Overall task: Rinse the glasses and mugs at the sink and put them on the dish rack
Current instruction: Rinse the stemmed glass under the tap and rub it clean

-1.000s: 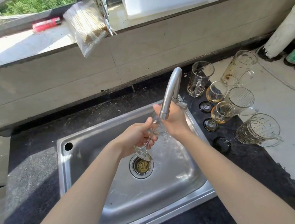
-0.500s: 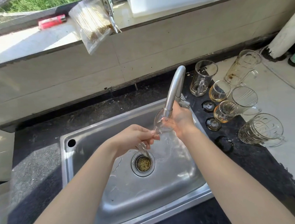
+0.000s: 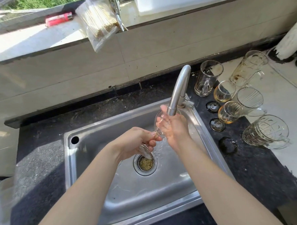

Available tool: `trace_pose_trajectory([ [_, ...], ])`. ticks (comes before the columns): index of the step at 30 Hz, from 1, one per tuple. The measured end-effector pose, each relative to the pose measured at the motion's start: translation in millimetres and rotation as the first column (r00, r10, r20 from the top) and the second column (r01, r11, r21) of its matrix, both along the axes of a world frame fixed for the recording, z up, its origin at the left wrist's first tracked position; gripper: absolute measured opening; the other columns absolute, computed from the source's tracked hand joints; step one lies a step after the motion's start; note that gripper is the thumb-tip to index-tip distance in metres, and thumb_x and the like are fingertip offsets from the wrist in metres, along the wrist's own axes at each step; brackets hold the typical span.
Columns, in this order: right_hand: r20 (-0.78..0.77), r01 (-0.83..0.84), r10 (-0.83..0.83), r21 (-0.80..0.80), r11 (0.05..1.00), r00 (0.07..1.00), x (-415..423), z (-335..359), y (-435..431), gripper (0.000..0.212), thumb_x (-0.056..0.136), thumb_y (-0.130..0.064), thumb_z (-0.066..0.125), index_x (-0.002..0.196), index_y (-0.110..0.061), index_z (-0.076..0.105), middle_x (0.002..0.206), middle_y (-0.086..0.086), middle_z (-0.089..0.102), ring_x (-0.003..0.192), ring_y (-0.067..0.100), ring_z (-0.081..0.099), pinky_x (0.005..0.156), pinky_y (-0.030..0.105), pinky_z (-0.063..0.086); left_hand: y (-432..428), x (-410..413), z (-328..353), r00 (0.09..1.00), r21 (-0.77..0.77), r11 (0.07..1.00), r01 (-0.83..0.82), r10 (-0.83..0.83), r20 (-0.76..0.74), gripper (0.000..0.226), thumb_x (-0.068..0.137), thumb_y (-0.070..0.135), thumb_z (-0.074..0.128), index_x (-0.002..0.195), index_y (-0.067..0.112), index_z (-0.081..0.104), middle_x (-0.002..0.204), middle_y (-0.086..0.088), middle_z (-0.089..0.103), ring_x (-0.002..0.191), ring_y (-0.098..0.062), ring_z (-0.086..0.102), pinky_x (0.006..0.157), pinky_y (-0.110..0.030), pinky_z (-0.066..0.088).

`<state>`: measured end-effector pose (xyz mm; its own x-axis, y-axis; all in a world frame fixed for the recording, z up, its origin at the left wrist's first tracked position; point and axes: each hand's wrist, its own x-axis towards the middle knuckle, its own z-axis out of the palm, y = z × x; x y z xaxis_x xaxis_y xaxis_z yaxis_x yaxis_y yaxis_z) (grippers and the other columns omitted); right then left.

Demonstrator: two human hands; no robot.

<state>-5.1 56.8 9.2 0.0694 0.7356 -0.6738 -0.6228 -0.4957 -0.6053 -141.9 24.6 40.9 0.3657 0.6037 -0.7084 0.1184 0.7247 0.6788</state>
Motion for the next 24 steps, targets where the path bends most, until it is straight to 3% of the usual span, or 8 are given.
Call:
trace_pose_trajectory([
  [3, 0.365, -0.135, 0.126, 0.000, 0.991, 0.922, -7.6, -3.3, -8.8, 0.068, 0.070, -0.013, 0.080, 0.126, 0.000, 0.045, 0.087, 0.008, 0.059, 0.059, 0.011, 0.057, 0.044, 0.020, 0.045, -7.7, 5.5, -6.1, 0.992, 0.084, 0.996, 0.024, -0.014, -0.125, 0.022, 0.098, 0.010, 0.048, 0.091, 0.000, 0.066, 0.056, 0.003, 0.053, 0.050, -0.009, 0.049, 0.052, -0.022, 0.039],
  [5, 0.422, -0.209, 0.208, -0.044, 0.977, 0.883, 0.2, -3.9, 2.1, 0.050, 0.070, -0.015, 0.080, 0.111, -0.002, 0.055, 0.085, 0.006, 0.059, 0.066, 0.014, 0.058, 0.053, 0.026, 0.050, -10.3, 3.9, -6.9, 0.983, 0.128, 0.991, 0.044, -0.021, -0.181, 0.023, 0.098, 0.009, 0.048, 0.090, -0.001, 0.067, 0.055, 0.002, 0.053, 0.050, -0.009, 0.048, 0.054, -0.021, 0.039],
  [7, 0.283, -0.239, 0.247, -0.062, 0.969, 0.927, 9.5, -1.8, 8.8, 0.012, 0.083, -0.012, 0.066, 0.095, -0.007, 0.066, 0.074, 0.005, 0.056, 0.065, 0.017, 0.056, 0.062, 0.032, 0.052, -11.1, 0.0, -5.6, 0.990, 0.109, 0.994, 0.028, -0.012, -0.144, 0.022, 0.098, 0.007, 0.048, 0.092, -0.004, 0.065, 0.055, 0.001, 0.051, 0.050, -0.011, 0.047, 0.052, -0.021, 0.039],
  [12, -0.268, -0.069, 0.085, 0.070, 0.995, 0.960, 9.6, -4.8, -2.8, 0.021, 0.094, -0.016, 0.051, 0.074, -0.015, 0.056, 0.057, 0.002, 0.050, 0.054, 0.015, 0.048, 0.066, 0.026, 0.041, -11.2, 1.8, -4.1, 0.998, 0.027, 0.998, -0.058, 0.059, -0.008, 0.021, 0.098, 0.005, 0.045, 0.093, -0.004, 0.064, 0.057, 0.000, 0.049, 0.050, -0.011, 0.048, 0.049, -0.019, 0.039],
  [14, -0.108, -0.104, 0.110, 0.058, 0.993, 0.988, 7.0, -8.0, -3.0, 0.011, 0.084, -0.019, 0.066, 0.085, -0.010, 0.058, 0.061, 0.003, 0.051, 0.052, 0.014, 0.049, 0.054, 0.024, 0.040, -11.8, 4.1, -6.5, 0.993, 0.095, 0.995, -0.017, 0.027, -0.111, 0.022, 0.099, 0.007, 0.047, 0.090, -0.001, 0.066, 0.055, 0.001, 0.051, 0.050, -0.010, 0.048, 0.049, -0.020, 0.040],
  [17, 0.330, -0.213, 0.212, -0.034, 0.976, 0.920, 1.8, -5.2, -1.5, 0.080, 0.050, -0.029, 0.084, 0.115, 0.002, 0.051, 0.068, 0.006, 0.053, 0.045, 0.011, 0.050, 0.041, 0.024, 0.039, -14.5, 10.8, -11.0, 0.940, 0.240, 0.968, 0.078, 0.009, -0.340, 0.026, 0.098, 0.015, 0.050, 0.080, 0.007, 0.069, 0.051, 0.005, 0.053, 0.047, -0.008, 0.048, 0.055, -0.024, 0.042],
  [19, 0.454, -0.177, 0.193, -0.079, 0.981, 0.870, 0.0, -4.1, 0.6, 0.081, 0.054, -0.031, 0.085, 0.117, -0.002, 0.043, 0.080, 0.009, 0.058, 0.057, 0.017, 0.056, 0.048, 0.026, 0.042, -17.8, 18.5, -15.6, 0.882, 0.329, 0.933, 0.147, 0.028, -0.471, 0.029, 0.098, 0.020, 0.050, 0.075, 0.014, 0.068, 0.051, 0.006, 0.054, 0.044, -0.006, 0.049, 0.057, -0.024, 0.043],
  [24, 0.079, -0.199, 0.205, -0.084, 0.976, 0.976, 11.1, -6.5, 4.6, 0.027, 0.072, -0.015, 0.082, 0.083, -0.006, 0.059, 0.059, 0.001, 0.042, 0.047, 0.012, 0.038, 0.037, 0.021, 0.029, -25.0, 24.2, -21.4, 0.833, 0.434, 0.889, 0.145, 0.127, -0.538, 0.030, 0.097, 0.020, 0.051, 0.074, 0.010, 0.068, 0.049, 0.004, 0.054, 0.036, 0.000, 0.045, 0.047, -0.013, 0.039],
])
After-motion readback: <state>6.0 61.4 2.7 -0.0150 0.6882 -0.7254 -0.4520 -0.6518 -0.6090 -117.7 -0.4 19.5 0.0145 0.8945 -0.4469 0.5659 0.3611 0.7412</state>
